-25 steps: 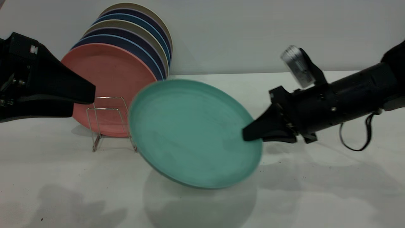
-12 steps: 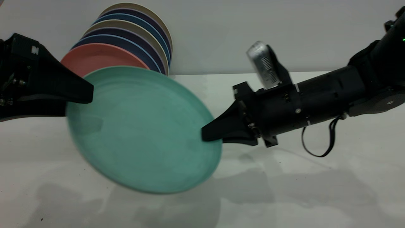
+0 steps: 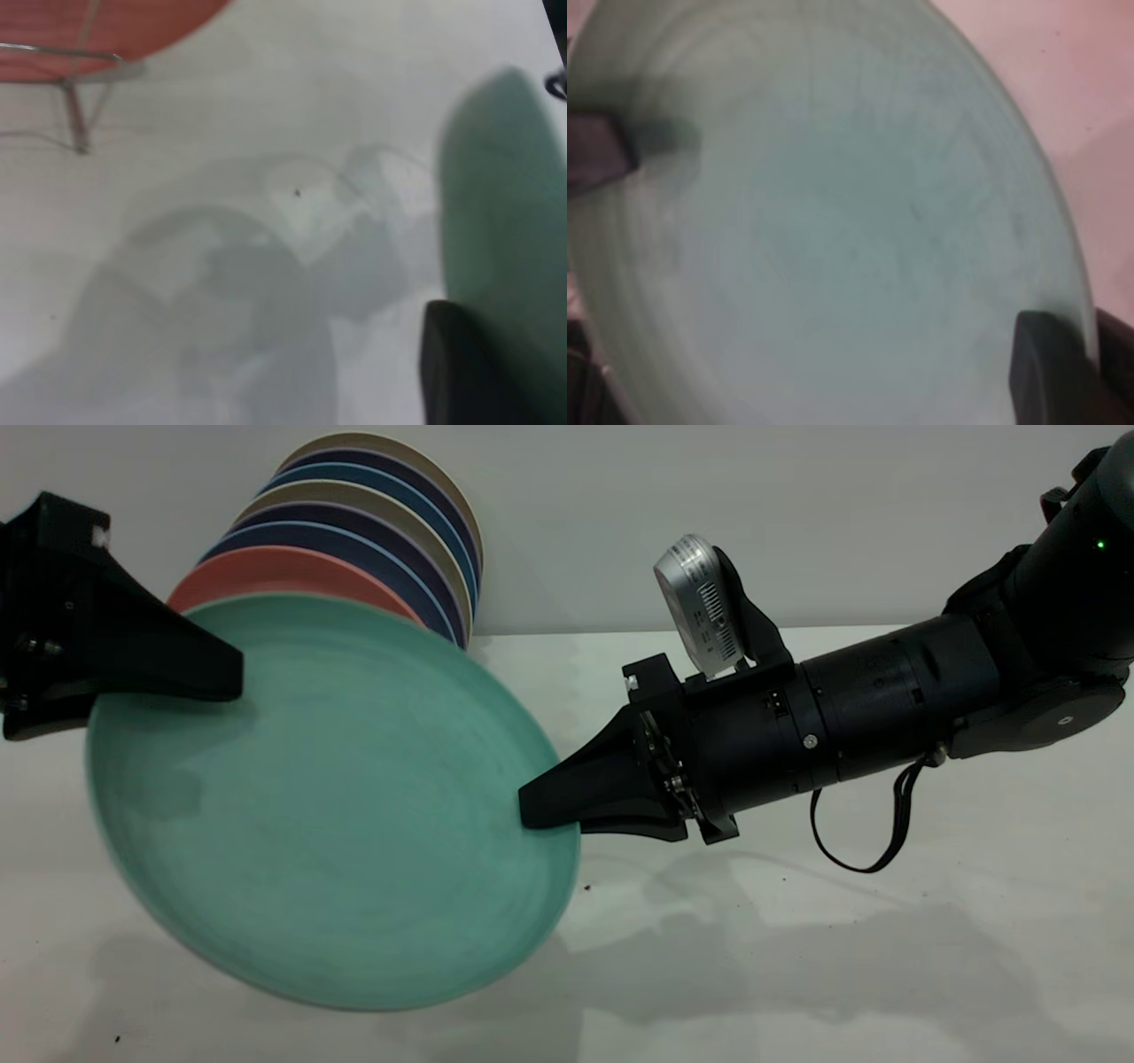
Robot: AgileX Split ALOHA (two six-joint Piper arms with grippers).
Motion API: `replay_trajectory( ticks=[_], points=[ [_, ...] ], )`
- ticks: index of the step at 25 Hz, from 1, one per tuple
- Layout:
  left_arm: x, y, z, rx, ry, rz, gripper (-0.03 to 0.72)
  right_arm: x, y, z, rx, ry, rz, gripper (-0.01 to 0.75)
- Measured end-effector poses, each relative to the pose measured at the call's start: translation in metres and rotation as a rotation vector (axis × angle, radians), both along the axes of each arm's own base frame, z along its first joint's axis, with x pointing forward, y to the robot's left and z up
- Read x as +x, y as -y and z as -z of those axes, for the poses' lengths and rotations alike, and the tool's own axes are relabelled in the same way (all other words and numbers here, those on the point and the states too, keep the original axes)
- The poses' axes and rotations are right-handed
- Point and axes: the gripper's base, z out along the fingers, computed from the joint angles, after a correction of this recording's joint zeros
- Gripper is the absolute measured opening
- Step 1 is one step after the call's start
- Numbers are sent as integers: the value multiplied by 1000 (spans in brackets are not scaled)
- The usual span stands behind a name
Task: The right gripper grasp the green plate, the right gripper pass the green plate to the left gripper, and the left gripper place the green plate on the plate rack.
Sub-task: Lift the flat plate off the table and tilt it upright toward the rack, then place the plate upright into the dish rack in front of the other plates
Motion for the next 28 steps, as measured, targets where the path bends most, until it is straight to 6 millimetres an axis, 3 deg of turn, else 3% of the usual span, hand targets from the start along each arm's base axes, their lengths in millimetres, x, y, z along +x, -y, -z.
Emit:
replay_trajectory(
  ticks=[2,9,19,22,28],
  points=[
    [1,-2,1,17,2,-14,130,0,0,-1,10,7,-7,26],
    [1,-2,1,19,3,-17,130,0,0,-1,13,12,-10,71],
    [1,-2,1,24,17,0,84,4,7,-2,22,18,9,505],
    [2,-1,1,36,26,-1,63,9,18,-5,58,15,24,559],
    [4,-7,4,101,38,-39,57,24,47,-6,63,17,106,568]
  ],
)
